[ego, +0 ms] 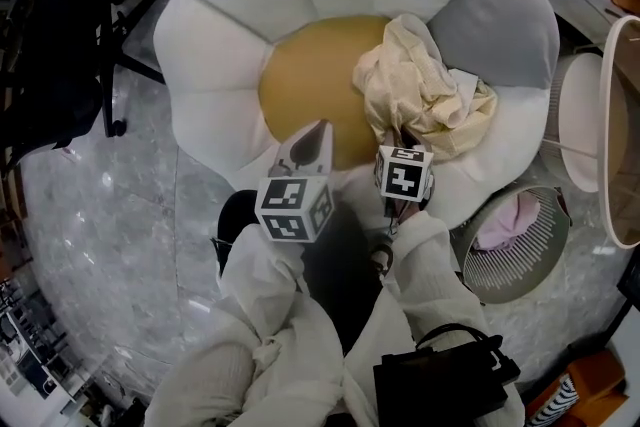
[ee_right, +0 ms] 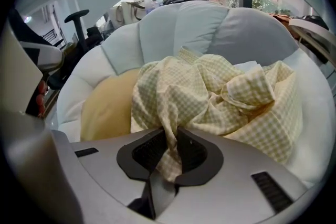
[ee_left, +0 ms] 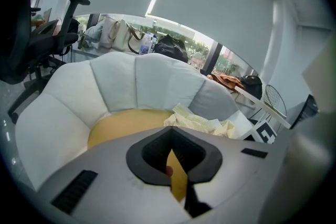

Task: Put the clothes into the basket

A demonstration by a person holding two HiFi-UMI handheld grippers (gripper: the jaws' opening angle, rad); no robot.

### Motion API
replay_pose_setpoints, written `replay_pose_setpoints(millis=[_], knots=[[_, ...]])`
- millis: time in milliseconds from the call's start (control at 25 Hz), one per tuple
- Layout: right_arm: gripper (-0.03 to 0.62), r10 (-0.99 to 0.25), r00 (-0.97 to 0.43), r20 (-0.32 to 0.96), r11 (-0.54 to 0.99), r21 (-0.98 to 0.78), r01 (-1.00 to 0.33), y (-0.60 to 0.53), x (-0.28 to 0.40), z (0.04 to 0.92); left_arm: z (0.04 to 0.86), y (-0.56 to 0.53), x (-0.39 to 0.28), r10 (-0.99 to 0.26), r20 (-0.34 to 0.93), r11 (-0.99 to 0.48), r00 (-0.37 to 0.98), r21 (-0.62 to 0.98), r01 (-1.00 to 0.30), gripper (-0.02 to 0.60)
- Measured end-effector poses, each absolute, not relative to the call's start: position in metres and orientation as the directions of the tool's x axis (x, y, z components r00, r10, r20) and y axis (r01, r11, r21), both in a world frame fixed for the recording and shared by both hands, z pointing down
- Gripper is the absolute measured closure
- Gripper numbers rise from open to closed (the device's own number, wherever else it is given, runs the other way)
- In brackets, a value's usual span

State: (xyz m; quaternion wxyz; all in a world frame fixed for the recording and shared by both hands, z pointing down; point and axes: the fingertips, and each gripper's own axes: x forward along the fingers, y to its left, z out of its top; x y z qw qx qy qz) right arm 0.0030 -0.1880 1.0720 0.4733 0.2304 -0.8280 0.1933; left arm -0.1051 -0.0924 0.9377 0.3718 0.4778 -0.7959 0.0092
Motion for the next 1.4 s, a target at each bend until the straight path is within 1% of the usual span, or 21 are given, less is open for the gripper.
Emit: replay_pose_setpoints(millis=[200, 440, 680, 1040, 1400], knots=[[0.542, -0.184, -0.463, 0.867, 0.811, -0.132, -0.569, -0.187, 0.0, 1.07, 0.933, -0.094, -0.112, -0.758, 0.588, 0.545, -0.282, 0.334, -0.769, 0.575], [0.549, -0.147, -0.437, 0.887, 0.803, -0.151, -0.576, -0.192, 0.004, 1.047, 0.912, -0.09, -0.112, -0.731, 0.624, 0.582, -0.275, 0.36, -0.729, 0.575], [0.553, -0.178, -0.457, 0.872, 0.8, -0.142, -0.583, -0.201, -0.002, 0.95, 0.831, -0.092, -0.125, -0.738, 0.622, 0.572, -0.262, 0.37, -0.732, 0.575], [0.553, -0.217, -0.431, 0.876, 0.755, -0.129, -0.643, -0.226, 0.0, 0.799, 0.699, -0.096, -0.153, -0.745, 0.621, 0.542, -0.245, 0.347, -0.765, 0.575], [0.554, -0.213, -0.442, 0.872, 0.734, -0.155, -0.661, -0.223, -0.006, 0.689, 0.6, -0.114, -0.165, -0.772, 0.606, 0.484, -0.19, 0.367, -0.795, 0.575]])
